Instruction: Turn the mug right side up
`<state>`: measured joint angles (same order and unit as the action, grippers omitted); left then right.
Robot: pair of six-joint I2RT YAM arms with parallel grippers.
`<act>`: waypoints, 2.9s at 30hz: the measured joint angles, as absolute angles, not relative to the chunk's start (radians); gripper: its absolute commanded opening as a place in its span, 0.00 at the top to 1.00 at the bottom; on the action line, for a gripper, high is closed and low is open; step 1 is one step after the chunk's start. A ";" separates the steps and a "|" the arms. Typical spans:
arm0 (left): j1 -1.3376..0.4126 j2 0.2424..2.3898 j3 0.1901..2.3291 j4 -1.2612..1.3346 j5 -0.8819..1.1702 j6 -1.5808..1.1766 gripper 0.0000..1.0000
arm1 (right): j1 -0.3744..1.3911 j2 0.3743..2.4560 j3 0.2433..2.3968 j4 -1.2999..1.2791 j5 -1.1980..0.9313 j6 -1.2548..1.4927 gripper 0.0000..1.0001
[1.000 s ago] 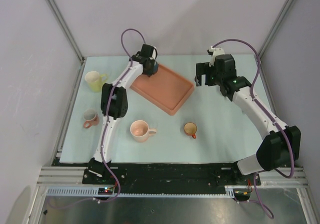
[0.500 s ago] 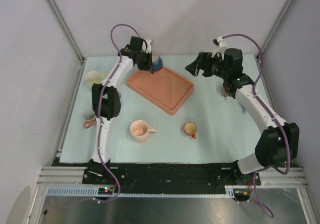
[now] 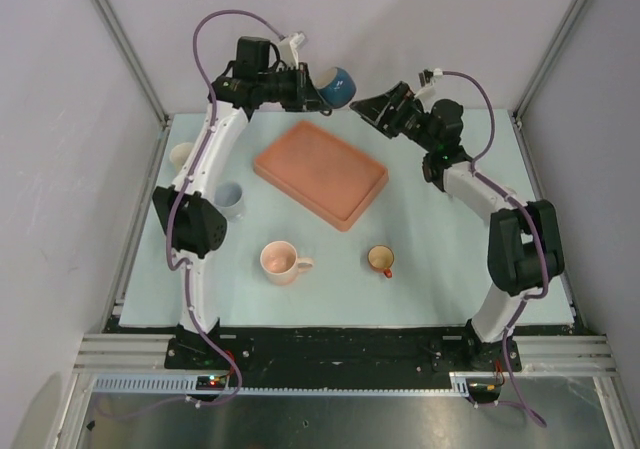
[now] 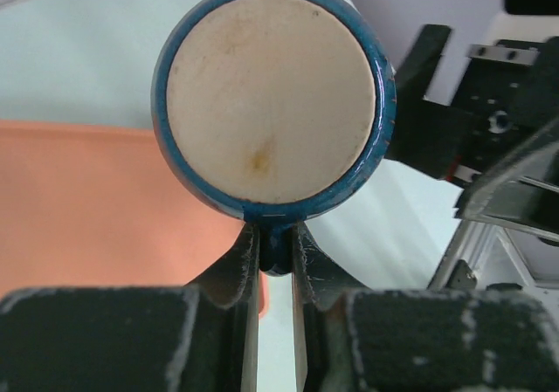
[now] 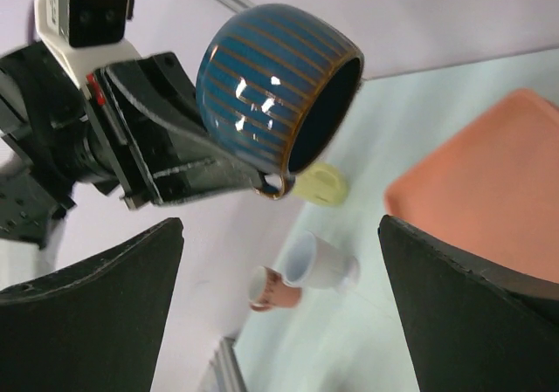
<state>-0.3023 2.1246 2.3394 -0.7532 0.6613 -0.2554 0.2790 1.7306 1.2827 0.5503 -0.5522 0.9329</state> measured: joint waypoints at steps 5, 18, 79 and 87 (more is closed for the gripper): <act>-0.324 2.122 2.346 -0.753 0.713 -0.289 1.00 | 0.307 1.794 1.320 0.677 -0.547 1.066 0.05; -0.354 2.120 2.331 -0.715 0.837 -0.375 0.63 | 0.322 1.898 1.431 0.911 -0.586 1.261 0.98; -0.251 1.542 1.761 -0.822 0.021 0.158 0.00 | 0.233 0.899 0.858 -0.414 0.058 0.147 0.01; -0.139 0.848 1.062 -0.651 -0.100 0.283 0.00 | 0.230 0.841 0.695 -0.274 0.115 0.183 0.00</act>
<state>-0.1387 0.8478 1.0622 -0.6506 -0.0998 0.2829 0.2302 0.8413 0.6949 -0.2745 0.1150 0.1825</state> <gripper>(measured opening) 0.995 0.993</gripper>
